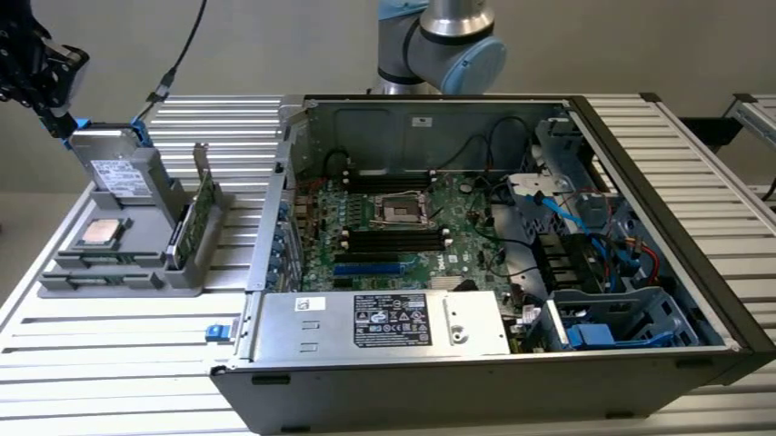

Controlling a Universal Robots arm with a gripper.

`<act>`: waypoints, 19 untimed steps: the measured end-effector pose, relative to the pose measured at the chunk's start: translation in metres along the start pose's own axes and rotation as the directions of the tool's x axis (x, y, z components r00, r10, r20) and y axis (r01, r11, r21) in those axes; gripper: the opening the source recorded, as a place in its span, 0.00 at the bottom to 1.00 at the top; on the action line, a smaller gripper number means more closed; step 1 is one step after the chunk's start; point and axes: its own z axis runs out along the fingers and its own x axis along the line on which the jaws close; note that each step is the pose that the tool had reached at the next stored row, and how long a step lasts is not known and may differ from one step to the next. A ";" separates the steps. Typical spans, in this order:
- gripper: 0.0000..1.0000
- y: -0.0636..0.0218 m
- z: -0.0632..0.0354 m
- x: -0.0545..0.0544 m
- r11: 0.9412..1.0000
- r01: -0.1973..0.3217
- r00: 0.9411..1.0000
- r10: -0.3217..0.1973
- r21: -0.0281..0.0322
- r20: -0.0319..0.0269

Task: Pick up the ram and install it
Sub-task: 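Reach for the ram, then pick up the ram and move it above insertion slot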

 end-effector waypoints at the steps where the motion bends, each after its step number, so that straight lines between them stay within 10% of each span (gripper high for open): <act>1: 0.10 -0.0003 0.0003 0.003 1.000 0.000 1.000 0.000 0.000 0.000; 19: 0.10 -0.0008 0.0007 0.008 1.000 0.000 1.000 0.000 0.000 -0.001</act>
